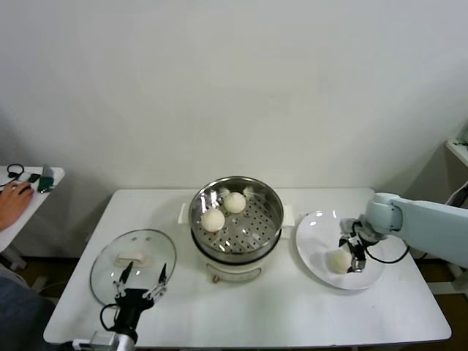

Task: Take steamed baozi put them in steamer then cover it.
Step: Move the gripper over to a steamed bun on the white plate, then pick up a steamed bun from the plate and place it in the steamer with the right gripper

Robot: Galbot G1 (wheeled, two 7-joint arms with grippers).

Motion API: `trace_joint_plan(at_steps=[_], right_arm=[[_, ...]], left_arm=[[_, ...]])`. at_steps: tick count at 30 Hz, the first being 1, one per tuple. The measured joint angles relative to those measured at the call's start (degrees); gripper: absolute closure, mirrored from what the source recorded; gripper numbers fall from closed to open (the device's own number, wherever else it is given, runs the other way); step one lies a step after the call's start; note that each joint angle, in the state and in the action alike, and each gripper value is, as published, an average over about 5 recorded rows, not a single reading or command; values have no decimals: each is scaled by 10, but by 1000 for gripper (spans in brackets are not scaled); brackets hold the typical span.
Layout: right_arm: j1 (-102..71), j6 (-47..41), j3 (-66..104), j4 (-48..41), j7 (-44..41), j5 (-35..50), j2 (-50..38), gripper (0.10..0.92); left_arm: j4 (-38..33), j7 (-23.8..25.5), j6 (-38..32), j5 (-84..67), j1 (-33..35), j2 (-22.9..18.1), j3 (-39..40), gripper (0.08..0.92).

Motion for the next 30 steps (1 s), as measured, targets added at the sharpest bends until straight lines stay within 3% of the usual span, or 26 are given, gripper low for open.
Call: trace_joint_plan(at_steps=[5,10,20,30], right_arm=[[-12,-1,10,-8,1,-3,6,338],[-14,0,13,-10,-2,-6,7,393],[65,34,-25,5,-26,-2,22,395],[262,172,-72,19,-62,19,99,389]], left_arm=[[1,0,0,0,-1,0,-1,177],[1,0,-1,0,-2,0,-1,177],[-3,0,-1,5,-1,-4,0,177],[-7,0,0,11,1,-3,-2,177]])
